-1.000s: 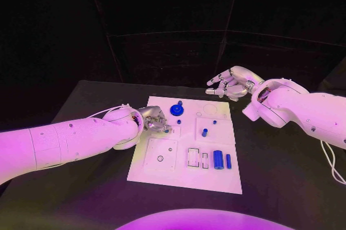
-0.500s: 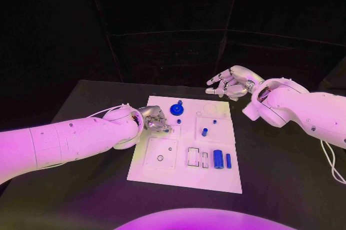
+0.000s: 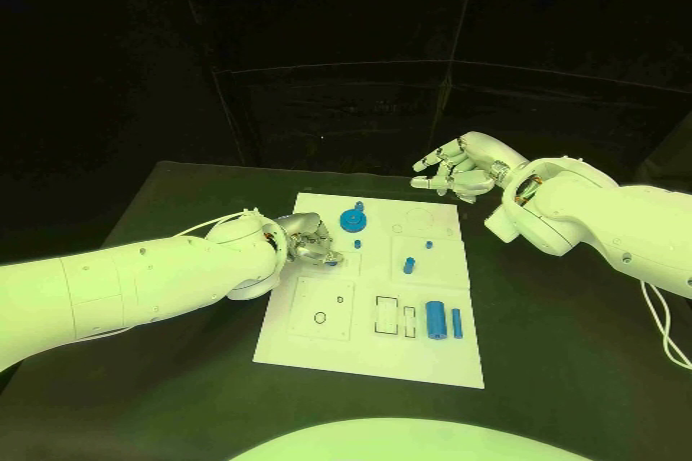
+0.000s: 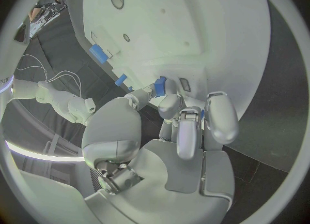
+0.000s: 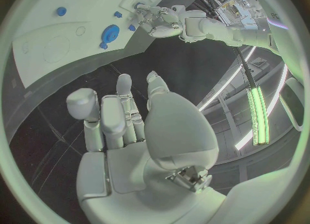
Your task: Assemble the parts on the task board
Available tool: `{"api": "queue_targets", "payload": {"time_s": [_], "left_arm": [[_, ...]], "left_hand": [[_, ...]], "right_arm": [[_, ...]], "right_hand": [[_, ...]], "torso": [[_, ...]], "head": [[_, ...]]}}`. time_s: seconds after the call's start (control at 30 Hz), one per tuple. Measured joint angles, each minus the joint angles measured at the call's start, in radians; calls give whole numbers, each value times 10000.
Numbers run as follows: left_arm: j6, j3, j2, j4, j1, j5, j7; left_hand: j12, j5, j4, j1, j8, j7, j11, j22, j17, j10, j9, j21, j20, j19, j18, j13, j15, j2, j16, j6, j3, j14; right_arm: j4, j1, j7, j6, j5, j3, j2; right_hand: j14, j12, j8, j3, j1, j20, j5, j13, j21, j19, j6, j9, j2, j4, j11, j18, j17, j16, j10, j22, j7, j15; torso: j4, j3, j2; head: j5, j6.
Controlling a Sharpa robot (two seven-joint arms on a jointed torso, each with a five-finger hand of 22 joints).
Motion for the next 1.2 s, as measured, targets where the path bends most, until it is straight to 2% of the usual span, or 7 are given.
{"api": "queue_targets", "payload": {"time_s": [0.1, 0.23, 0.37, 0.67, 0.73, 1.13, 1.2], "left_arm": [[4, -2, 11, -23, 0, 1, -1], [8, -2, 26, -45, 0, 4, -4], [14, -3, 35, -55, 4, 15, -9], [59, -20, 83, -124, 18, 58, -12], [79, -22, 103, -152, 27, 85, -13], [166, -25, 181, -228, 56, 224, -24], [167, -27, 189, -239, 60, 242, -24]], "left_hand": [[38, 4, 44, -52, 3, -16, 31, 45, 0, 35, -10, 9, 0, 0, 0, 36, 0, -52, 0, 19, -66, 0], [105, 4, 99, -99, -6, -42, -4, 120, 0, 70, -44, 54, -35, 35, 1, 106, -17, -4, 0, 63, -177, 17], [143, 4, 193, -189, -14, -32, -2, 178, 0, 143, -71, 115, -35, 35, 1, 164, -36, -94, 0, 109, -353, 37], [259, 4, 447, -453, -14, -66, -2, 315, 0, 215, -157, 173, -38, 110, 2, 274, -36, -20, 0, 213, -660, 37], [294, 4, 508, -473, -14, -65, -2, 362, 0, 215, -179, 207, -68, 141, -150, 313, -36, 0, 0, 214, -721, 37], [417, 4, 863, -794, -14, -70, -38, 530, 0, 321, -267, 307, -71, 216, -152, 446, -35, 126, 0, 355, -1132, 37], [425, 4, 899, -828, -13, -90, -38, 550, 0, 321, -283, 307, -71, 216, -152, 463, -35, 92, 0, 375, -1168, 37]], "right_arm": [[0, 0, -7, -4, 0, 0, -4], [0, 0, -14, -5, 0, 0, -3], [-3, 0, -21, -6, 0, 0, 1], [-16, 0, -32, -7, 0, 0, 17], [-17, 0, -33, -7, 0, 0, 24], [-35, 0, -39, -5, 0, 0, 38], [-37, 0, -39, -5, 0, 0, 42]], "right_hand": [[0, 0, 0, 0, 9, -6, 2, -10, -4, -6, 0, 0, 9, 0, 0, 1, 0, 0, 0, -3, 0, 0], [0, 0, 0, 0, 9, -6, 3, -10, -4, -6, 0, 0, 9, 0, 21, 0, -16, 0, -21, -24, 0, 0], [0, 0, 0, 0, 9, -6, 2, -10, -4, -6, 0, 0, 9, 0, 36, 1, -16, 0, -36, -25, 0, 0], [0, 0, 0, -2, 9, 30, 58, -17, -5, -42, 0, 0, 9, 2, 36, 0, -25, -57, -36, -52, 0, 0], [0, 0, 0, -27, 9, 30, 58, -17, -45, -42, 0, 0, 9, 27, 36, 0, -48, -57, -36, -85, 0, 0], [0, 0, 0, -27, 9, 29, 58, -26, -45, -41, 0, 0, 9, 27, 36, 1, -48, -57, -36, -108, 0, 0], [0, 0, 0, -27, 9, 30, 58, -26, -45, -41, 0, 0, 9, 27, 36, 1, -61, -57, -36, -108, 0, 0]], "torso": [[0, -1, -1], [0, -1, 0], [1, -1, 5], [4, 0, 6], [4, 1, 7], [4, 2, 7], [4, 4, 7]], "head": [[-1, 8], [-2, 15], [-8, -1], [-16, 5], [-17, 7], [-43, -5], [-47, 1]]}}
